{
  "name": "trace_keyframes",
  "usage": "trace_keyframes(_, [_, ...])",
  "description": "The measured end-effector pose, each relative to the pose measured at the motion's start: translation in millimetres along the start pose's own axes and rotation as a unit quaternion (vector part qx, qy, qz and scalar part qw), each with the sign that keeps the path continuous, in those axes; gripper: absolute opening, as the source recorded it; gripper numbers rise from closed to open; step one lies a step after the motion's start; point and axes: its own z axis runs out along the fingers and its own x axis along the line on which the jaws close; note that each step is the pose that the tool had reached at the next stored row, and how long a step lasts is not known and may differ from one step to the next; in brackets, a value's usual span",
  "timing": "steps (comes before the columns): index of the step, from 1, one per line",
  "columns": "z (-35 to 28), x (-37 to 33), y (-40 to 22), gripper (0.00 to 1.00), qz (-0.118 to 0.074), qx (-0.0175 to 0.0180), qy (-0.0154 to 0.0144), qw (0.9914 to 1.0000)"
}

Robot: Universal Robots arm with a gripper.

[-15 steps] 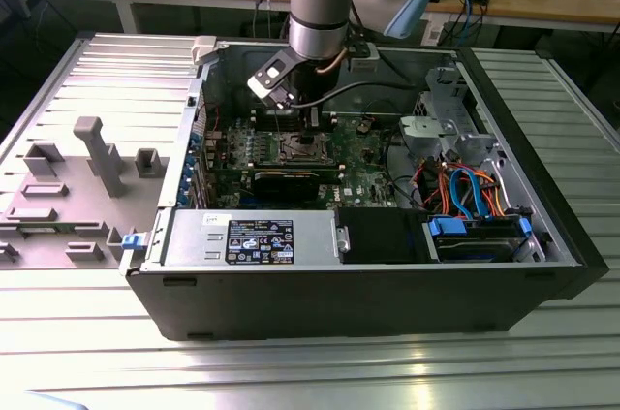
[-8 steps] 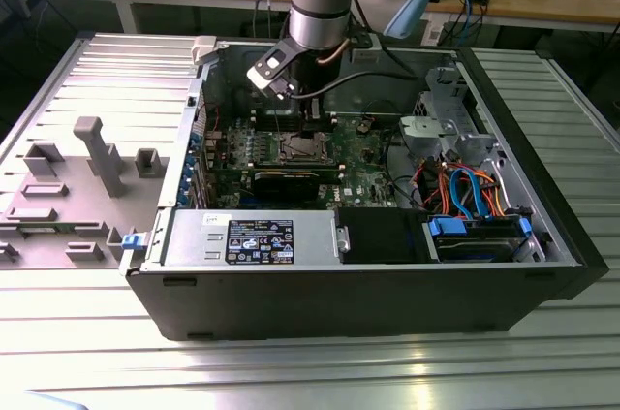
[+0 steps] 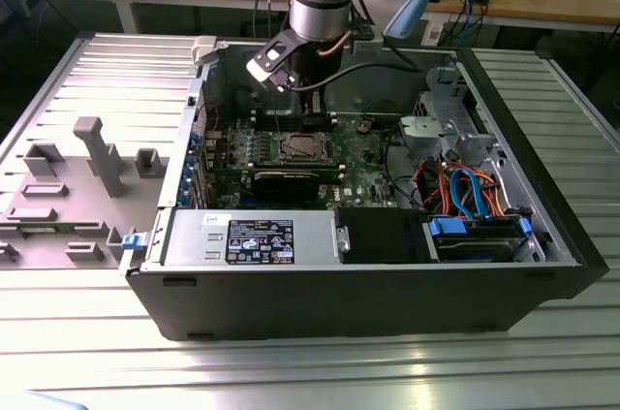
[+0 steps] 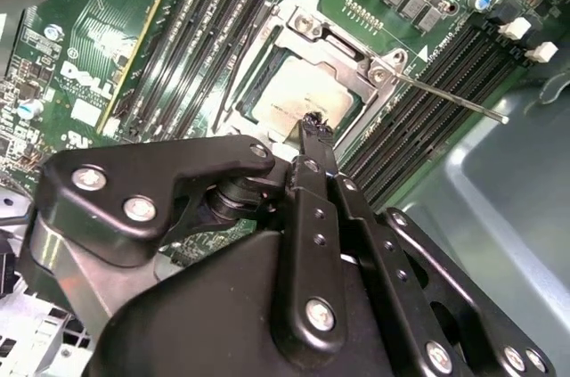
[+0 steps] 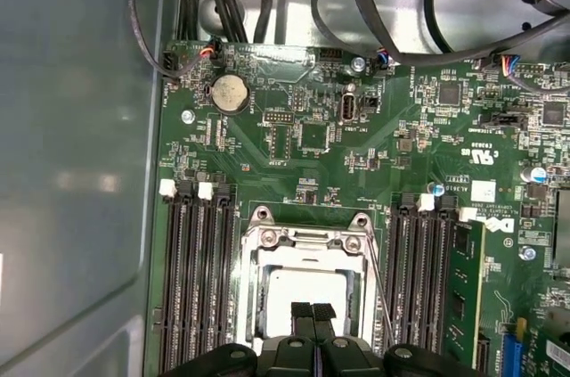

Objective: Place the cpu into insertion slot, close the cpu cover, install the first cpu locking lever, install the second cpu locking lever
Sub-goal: 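Install the first cpu locking lever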

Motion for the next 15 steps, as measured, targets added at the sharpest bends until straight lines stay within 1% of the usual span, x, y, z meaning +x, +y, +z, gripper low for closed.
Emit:
trace_keyframes(5, [-8.0, 0.1, -0.1, 0.11, 0.000, 0.0000, 0.0000, 1.00000])
trace_keyframes(8, [-16.4, 0.2, -0.2, 0.11, 0.000, 0.0000, 0.0000, 1.00000])
trace_keyframes(12, [-25.5, 0.3, -0.3, 0.11, 0.000, 0.0000, 0.0000, 1.00000])
trace_keyframes(14, [-28.7, 0.3, -0.4, 0.11, 0.000, 0.0000, 0.0000, 1.00000])
trace_keyframes(15, [-28.7, 0.3, -0.4, 0.11, 0.000, -0.0001, 0.0001, 1.00000])
